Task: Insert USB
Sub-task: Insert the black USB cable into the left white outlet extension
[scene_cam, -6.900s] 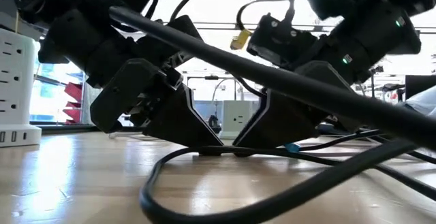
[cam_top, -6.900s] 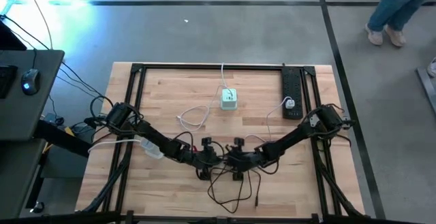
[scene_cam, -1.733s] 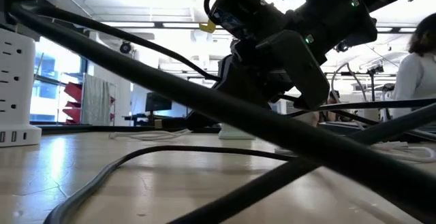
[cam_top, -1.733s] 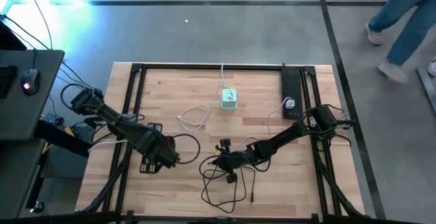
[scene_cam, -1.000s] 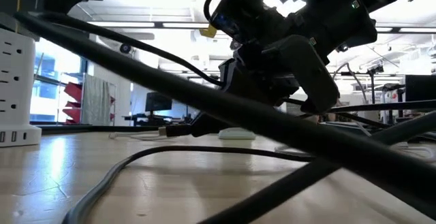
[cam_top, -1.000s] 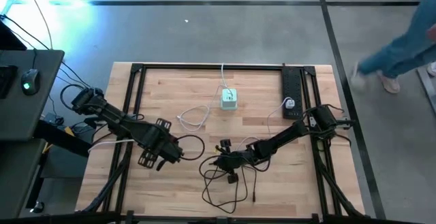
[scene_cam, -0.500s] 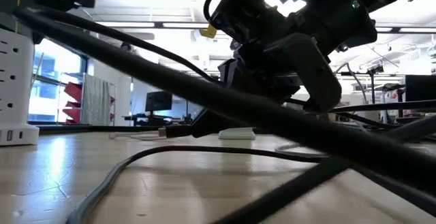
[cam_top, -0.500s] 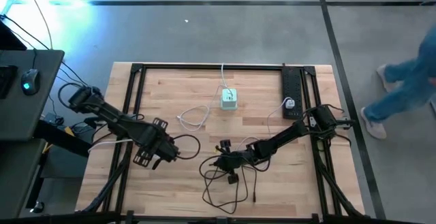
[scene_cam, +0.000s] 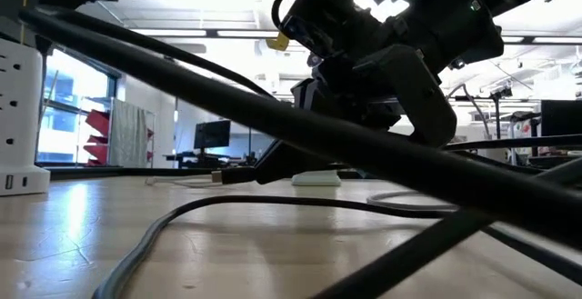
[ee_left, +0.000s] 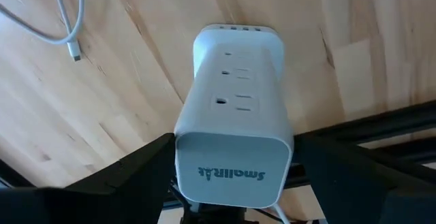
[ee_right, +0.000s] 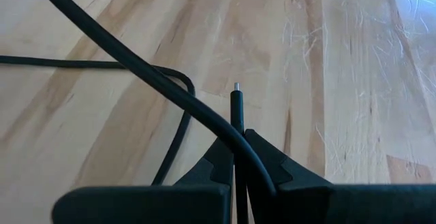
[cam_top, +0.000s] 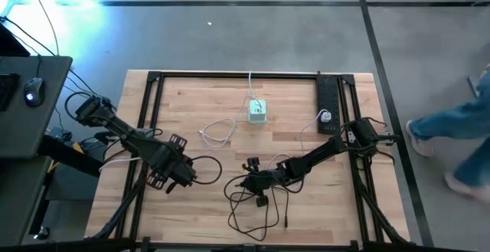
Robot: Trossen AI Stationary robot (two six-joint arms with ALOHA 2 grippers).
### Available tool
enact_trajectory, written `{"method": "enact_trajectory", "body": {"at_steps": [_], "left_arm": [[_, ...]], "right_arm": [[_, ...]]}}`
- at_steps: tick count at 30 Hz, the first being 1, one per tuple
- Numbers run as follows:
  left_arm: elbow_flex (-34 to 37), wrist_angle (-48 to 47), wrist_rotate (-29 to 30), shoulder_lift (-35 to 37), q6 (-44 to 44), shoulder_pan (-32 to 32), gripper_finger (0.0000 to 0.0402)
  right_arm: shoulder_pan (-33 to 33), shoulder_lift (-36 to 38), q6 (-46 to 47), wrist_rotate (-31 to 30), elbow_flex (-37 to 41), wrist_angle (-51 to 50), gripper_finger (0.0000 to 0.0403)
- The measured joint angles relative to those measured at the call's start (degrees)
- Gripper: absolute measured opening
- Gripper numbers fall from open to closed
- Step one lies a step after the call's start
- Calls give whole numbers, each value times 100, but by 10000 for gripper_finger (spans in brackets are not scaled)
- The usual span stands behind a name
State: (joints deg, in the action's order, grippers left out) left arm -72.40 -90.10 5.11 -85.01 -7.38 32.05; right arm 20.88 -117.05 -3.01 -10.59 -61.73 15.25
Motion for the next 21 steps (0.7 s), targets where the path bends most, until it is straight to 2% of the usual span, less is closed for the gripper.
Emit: {"method": "enact_trajectory", "body": {"at_steps": [8, 14, 21], "left_arm": [[450, 1, 111, 24, -246, 15, 290], [525, -5, 42, 17, -366, -48, 291], [537, 25, -214, 10, -1461, -353, 263]], "right_arm": [[0, 0, 0, 37, 0, -2, 0], [0, 0, 0, 48, 1, -1, 0], [0, 0, 1, 56, 2, 23, 0]]}}
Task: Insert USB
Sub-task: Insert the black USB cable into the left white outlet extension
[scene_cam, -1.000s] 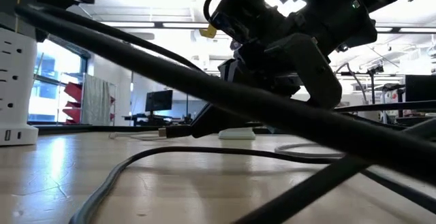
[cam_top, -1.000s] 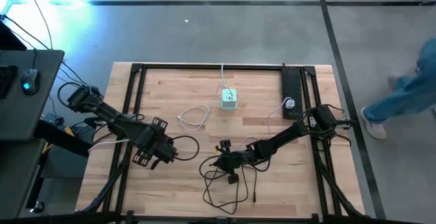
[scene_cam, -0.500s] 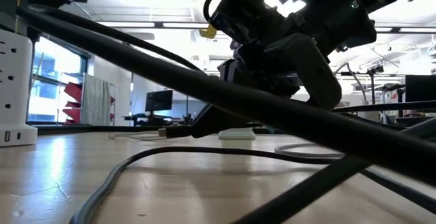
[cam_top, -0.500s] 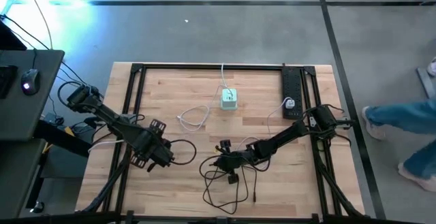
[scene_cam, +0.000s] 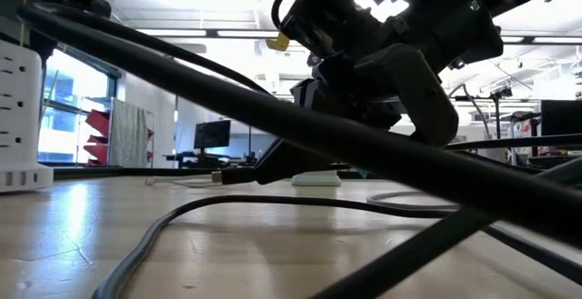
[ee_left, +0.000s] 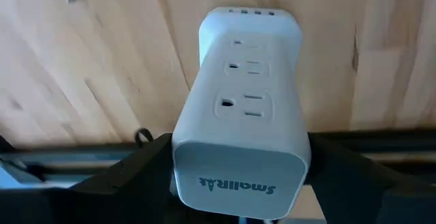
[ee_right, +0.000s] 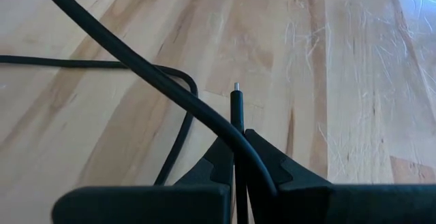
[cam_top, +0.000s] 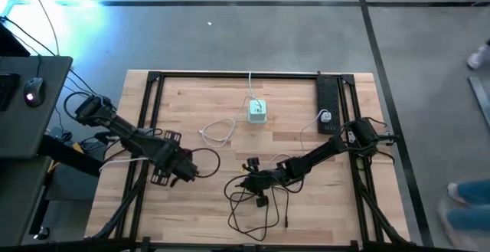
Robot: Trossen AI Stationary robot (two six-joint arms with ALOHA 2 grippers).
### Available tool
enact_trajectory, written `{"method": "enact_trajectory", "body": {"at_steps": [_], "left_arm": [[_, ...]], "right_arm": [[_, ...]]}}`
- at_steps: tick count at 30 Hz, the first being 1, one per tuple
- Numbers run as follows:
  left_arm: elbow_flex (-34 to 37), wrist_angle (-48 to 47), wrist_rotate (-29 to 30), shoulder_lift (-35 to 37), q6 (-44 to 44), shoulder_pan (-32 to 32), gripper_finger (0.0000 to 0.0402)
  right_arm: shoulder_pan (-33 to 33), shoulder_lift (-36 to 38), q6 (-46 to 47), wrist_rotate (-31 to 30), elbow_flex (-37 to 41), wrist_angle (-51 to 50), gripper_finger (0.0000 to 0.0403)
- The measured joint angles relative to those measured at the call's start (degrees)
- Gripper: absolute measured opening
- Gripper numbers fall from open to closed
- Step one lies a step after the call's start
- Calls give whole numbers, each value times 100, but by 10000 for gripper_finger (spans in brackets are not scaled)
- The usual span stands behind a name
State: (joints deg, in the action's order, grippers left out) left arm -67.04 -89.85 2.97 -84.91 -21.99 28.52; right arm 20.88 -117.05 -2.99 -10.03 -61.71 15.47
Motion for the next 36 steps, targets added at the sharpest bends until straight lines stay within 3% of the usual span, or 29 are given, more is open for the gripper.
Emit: {"method": "enact_trajectory", "body": {"at_steps": [9, 14, 21, 26, 36], "left_arm": [[-172, 327, -175, -10, -464, -341, 263], [-606, 778, -417, -37, -620, -379, 259], [-653, 890, 104, -32, -658, -302, 258], [-409, 1139, 718, -12, -934, -74, 263], [-652, 1111, 774, -23, -955, 8, 305]], "right_arm": [[-303, -4, 431, 330, -360, 320, 0], [-514, -7, 432, 441, -937, -167, 0], [-615, -472, 423, 775, -1801, -762, 0], [-616, -731, 445, 700, -1899, -956, 0], [-625, -822, 449, 705, -1897, -962, 0]]}}
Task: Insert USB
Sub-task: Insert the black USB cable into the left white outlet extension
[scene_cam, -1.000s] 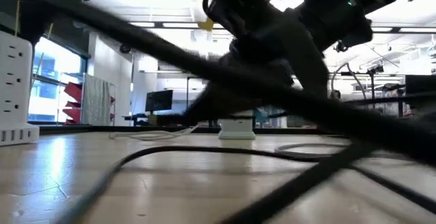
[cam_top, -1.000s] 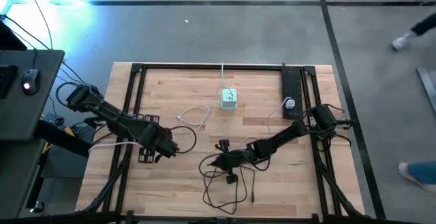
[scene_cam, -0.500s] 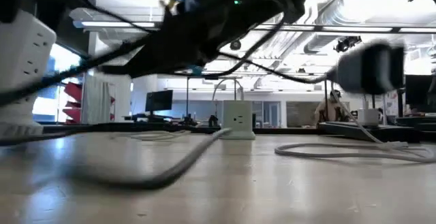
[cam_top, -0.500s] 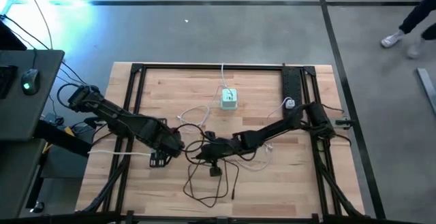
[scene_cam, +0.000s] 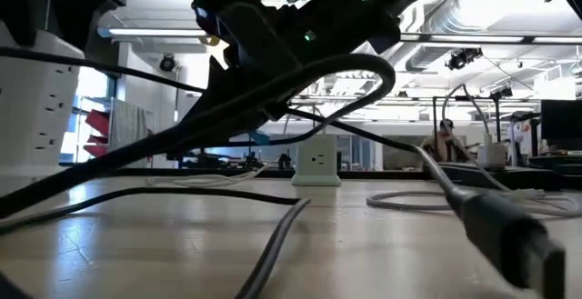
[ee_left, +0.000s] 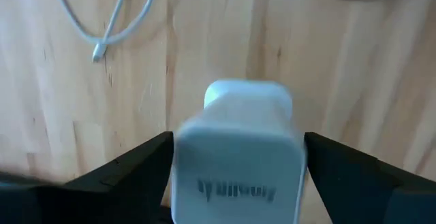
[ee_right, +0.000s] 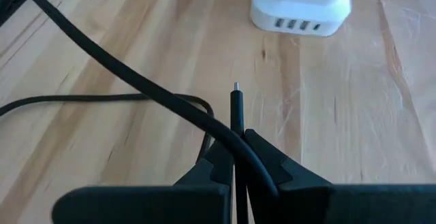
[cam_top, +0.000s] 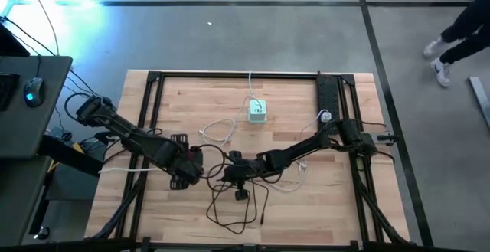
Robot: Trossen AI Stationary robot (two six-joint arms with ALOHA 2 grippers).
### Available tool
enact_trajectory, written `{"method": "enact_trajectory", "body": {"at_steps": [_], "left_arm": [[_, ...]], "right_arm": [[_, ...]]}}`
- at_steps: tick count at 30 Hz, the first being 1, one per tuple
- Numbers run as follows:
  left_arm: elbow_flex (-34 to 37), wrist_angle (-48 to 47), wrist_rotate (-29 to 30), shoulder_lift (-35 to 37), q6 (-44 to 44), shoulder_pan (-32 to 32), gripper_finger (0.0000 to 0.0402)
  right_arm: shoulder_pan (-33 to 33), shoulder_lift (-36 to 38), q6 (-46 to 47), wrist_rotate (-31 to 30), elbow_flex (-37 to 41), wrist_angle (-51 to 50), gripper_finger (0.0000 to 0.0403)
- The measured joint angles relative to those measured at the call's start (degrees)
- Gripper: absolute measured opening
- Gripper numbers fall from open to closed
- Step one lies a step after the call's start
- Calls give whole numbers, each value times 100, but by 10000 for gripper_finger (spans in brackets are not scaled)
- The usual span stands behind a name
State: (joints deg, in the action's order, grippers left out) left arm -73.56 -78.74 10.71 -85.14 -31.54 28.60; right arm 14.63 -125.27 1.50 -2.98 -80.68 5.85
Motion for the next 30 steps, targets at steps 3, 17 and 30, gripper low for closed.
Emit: {"method": "enact_trajectory", "body": {"at_steps": [3, 17, 30], "left_arm": [[-168, -201, 14, -2, 112, 0, 307], [-616, -1111, -1379, 142, -1277, 405, 306], [609, -1122, -2065, 157, -3433, 2011, 230]], "right_arm": [[2, 0, 0, 11, 0, -38, 0], [-4, 0, -44, 24, 2, -100, 0], [-2, 0, -27, 18, -517, -463, 0]]}}
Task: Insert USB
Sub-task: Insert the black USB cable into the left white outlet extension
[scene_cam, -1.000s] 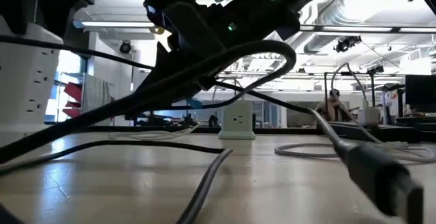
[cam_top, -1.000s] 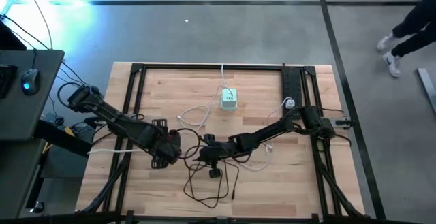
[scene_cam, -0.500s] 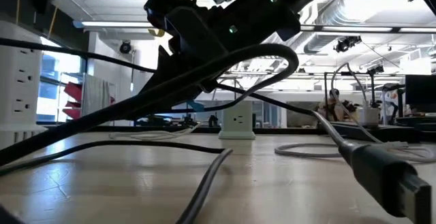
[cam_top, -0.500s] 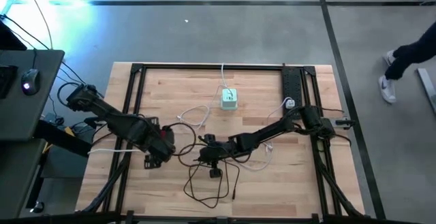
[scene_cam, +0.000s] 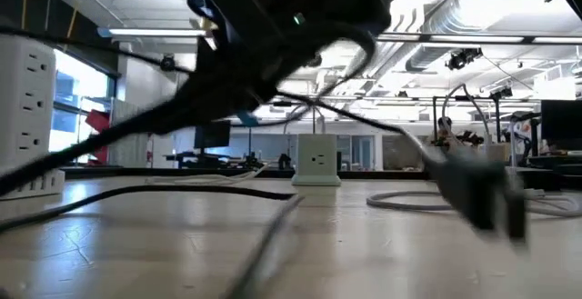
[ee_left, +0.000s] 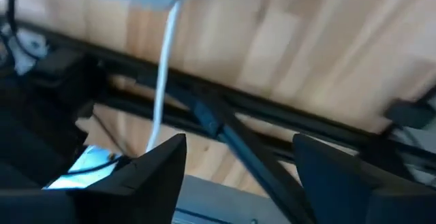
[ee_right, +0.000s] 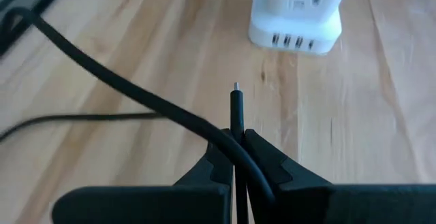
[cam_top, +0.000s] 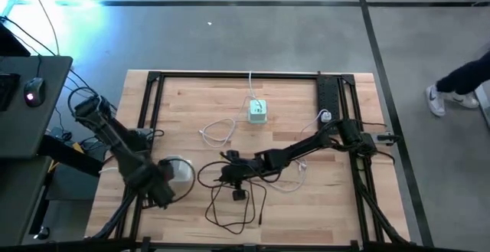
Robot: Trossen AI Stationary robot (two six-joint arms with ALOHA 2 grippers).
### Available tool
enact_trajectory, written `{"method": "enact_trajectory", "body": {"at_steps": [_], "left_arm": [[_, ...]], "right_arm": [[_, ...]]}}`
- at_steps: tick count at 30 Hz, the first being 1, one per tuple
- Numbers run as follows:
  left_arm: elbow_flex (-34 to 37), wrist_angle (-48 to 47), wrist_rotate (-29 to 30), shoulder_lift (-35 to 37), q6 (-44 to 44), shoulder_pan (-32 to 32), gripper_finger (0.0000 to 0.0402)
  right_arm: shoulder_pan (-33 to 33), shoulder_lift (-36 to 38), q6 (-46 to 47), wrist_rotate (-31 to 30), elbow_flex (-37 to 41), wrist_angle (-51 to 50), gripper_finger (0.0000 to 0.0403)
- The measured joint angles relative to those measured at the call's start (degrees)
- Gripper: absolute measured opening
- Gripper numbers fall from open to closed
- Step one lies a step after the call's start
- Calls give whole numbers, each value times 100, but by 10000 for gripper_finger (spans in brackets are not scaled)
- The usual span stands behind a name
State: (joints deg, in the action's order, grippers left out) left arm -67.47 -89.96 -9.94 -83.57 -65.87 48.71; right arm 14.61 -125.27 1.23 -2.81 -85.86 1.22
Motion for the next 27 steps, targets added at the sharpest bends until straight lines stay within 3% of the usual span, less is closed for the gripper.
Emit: {"method": "enact_trajectory", "body": {"at_steps": [5, 12, 18, 22, 27], "left_arm": [[719, 331, 578, 2, -607, 460, 202], [1537, 1113, 1172, 8, -1402, 960, 167], [1915, 1573, 2182, 10, -2064, 1356, 148], [2080, 1734, 2494, 7, -2393, 1552, 140], [2351, 2028, 2671, 22, -2586, 1729, 133]], "right_arm": [[-29, -139, 31, -155, -380, -286, 0], [-207, -906, 135, -58, -1086, -465, 0], [-355, -1607, 186, -61, -2009, -938, 0], [-413, -1872, 276, -65, -2469, -880, 0], [-548, -1989, 349, -26, -2499, -872, 0]]}}
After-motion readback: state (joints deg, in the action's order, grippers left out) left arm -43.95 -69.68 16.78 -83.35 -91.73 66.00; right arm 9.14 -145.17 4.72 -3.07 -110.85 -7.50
